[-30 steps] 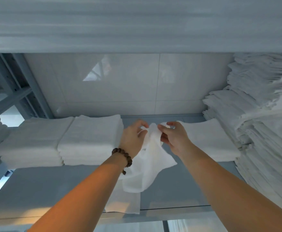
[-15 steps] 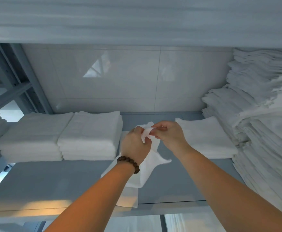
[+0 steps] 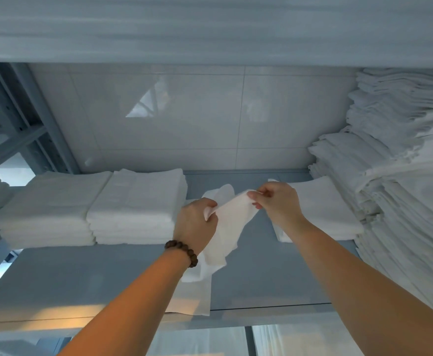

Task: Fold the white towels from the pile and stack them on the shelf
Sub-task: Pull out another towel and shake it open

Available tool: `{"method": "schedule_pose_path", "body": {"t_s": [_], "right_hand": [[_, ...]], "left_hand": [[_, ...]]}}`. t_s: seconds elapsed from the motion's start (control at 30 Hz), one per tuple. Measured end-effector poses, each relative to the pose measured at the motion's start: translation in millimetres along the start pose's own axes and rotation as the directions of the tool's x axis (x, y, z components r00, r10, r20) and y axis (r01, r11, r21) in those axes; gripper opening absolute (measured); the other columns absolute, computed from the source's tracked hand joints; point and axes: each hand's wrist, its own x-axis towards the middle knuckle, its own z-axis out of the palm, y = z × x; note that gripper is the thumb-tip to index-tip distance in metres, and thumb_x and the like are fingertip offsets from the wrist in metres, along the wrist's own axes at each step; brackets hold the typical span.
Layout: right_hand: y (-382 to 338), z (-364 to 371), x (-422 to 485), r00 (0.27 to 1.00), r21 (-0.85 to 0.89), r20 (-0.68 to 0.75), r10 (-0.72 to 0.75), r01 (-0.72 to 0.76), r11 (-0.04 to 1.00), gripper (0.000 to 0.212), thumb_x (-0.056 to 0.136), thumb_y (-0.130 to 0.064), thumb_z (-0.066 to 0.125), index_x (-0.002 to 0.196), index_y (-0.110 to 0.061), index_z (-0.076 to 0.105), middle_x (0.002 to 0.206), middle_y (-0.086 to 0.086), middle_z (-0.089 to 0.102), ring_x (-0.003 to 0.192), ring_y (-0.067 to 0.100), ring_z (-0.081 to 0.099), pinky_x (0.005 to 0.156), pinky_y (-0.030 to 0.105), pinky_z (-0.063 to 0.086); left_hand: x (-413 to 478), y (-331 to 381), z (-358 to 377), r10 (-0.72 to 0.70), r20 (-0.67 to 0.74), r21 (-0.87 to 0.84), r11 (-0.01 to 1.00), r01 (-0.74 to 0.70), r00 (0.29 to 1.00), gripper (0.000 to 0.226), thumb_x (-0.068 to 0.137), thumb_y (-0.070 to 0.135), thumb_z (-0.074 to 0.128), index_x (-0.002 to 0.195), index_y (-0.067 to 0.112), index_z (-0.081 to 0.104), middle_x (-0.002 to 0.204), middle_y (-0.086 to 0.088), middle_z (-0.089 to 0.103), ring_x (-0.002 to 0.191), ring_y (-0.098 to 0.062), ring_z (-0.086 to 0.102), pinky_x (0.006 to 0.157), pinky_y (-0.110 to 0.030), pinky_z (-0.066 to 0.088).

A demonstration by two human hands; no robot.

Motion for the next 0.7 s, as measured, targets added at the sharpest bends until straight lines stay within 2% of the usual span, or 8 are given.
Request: {"method": "schedule_pose_path", "body": {"t_s": [0.17, 0.27, 0.33, 0.37, 0.43, 0.5, 0.6, 0.7], "right_hand": [[19, -6, 12, 0.996, -0.074, -0.075, 0.039, -0.044, 0.996, 0.021, 0.081, -0.027, 0.065, 0.066, -0.011, 0.065, 0.066, 0.0, 0.069, 0.072, 0.017, 0.064, 0.066, 0.027, 0.043], [30, -7, 16, 0.996, -0.224, -0.033, 0.078, -0.083, 0.971, 0.019, 0.086, -0.028, 0.062, 0.079, -0.011, 0.065, 0.08, 0.005, 0.068, 0.084, 0.024, 0.063, 0.066, 0.028, 0.041], [30, -2, 15, 0.998, -0.336, 0.04, 0.049, -0.032, 0.941, 0.021, 0.085, -0.03, 0.064, 0.095, -0.012, 0.065, 0.098, 0.01, 0.064, 0.097, 0.027, 0.058, 0.078, 0.032, 0.044], [27, 3, 13, 0.995, -0.34, 0.101, -0.014, 0.048, 0.939, 0.027, 0.082, -0.032, 0.068, 0.102, -0.014, 0.065, 0.106, 0.011, 0.061, 0.103, 0.027, 0.055, 0.088, 0.034, 0.043], [14, 18, 4, 0.944, -0.23, 0.264, -0.198, 0.261, 0.938, 0.04, 0.075, -0.033, 0.076, 0.11, -0.018, 0.065, 0.121, 0.007, 0.055, 0.118, 0.024, 0.046, 0.103, 0.033, 0.033], [1, 36, -6, 0.855, -0.112, 0.4, -0.331, 0.404, 0.908, 0.041, 0.071, -0.033, 0.079, 0.108, -0.022, 0.066, 0.135, 0.002, 0.047, 0.13, 0.019, 0.033, 0.109, 0.027, 0.022], [-6, 52, -8, 0.818, -0.031, 0.426, -0.385, 0.439, 0.898, 0.024, 0.078, -0.028, 0.074, 0.098, -0.016, 0.068, 0.141, -0.002, 0.045, 0.138, 0.014, 0.026, 0.111, 0.027, 0.018], [-4, 51, -2, 0.823, -0.005, 0.451, -0.345, 0.389, 0.921, 0.012, 0.082, -0.021, 0.071, 0.084, -0.013, 0.063, 0.131, -0.005, 0.057, 0.137, 0.011, 0.031, 0.108, 0.023, 0.021]], "left_hand": [[-1, -15, -13, 0.038, 0.046, -0.078, 0.996, -0.034, 0.998, 0.012, 0.082, 0.01, 0.065, 0.085, 0.021, 0.069, 0.081, 0.014, 0.067, 0.076, -0.005, 0.062, 0.066, -0.004, 0.04], [-1, -20, -22, 0.027, 0.04, -0.174, 0.985, -0.02, 0.999, 0.012, 0.081, 0.018, 0.071, 0.074, 0.028, 0.067, 0.073, 0.019, 0.066, 0.074, 0.003, 0.061, 0.064, -0.003, 0.04], [1, -21, -27, 0.026, 0.036, -0.2, 0.98, -0.019, 0.999, 0.014, 0.079, 0.021, 0.073, 0.07, 0.03, 0.067, 0.071, 0.018, 0.067, 0.072, 0.003, 0.061, 0.064, -0.005, 0.041], [2, -21, -28, 0.027, 0.033, -0.208, 0.978, -0.02, 0.999, 0.015, 0.078, 0.021, 0.074, 0.068, 0.031, 0.066, 0.07, 0.018, 0.067, 0.071, 0.003, 0.061, 0.064, -0.006, 0.041], [4, -20, -30, 0.026, 0.035, -0.218, 0.976, -0.017, 0.999, 0.019, 0.076, 0.022, 0.075, 0.067, 0.035, 0.065, 0.071, 0.018, 0.067, 0.071, 0.004, 0.061, 0.064, -0.005, 0.041], [6, -17, -31, 0.035, 0.065, -0.223, 0.975, -0.019, 0.997, 0.02, 0.075, 0.023, 0.076, 0.067, 0.036, 0.065, 0.07, 0.016, 0.067, 0.07, 0.004, 0.06, 0.063, -0.005, 0.04], [8, -14, -36, 0.069, 0.138, -0.203, 0.978, -0.04, 0.988, 0.016, 0.077, 0.022, 0.075, 0.07, 0.035, 0.067, 0.068, 0.017, 0.067, 0.068, 0.004, 0.059, 0.061, -0.006, 0.039], [11, -16, -48, 0.112, 0.205, -0.177, 0.981, -0.076, 0.972, 0.016, 0.08, 0.015, 0.071, 0.075, 0.031, 0.07, 0.069, 0.022, 0.067, 0.07, 0.007, 0.059, 0.063, -0.004, 0.038]]}}
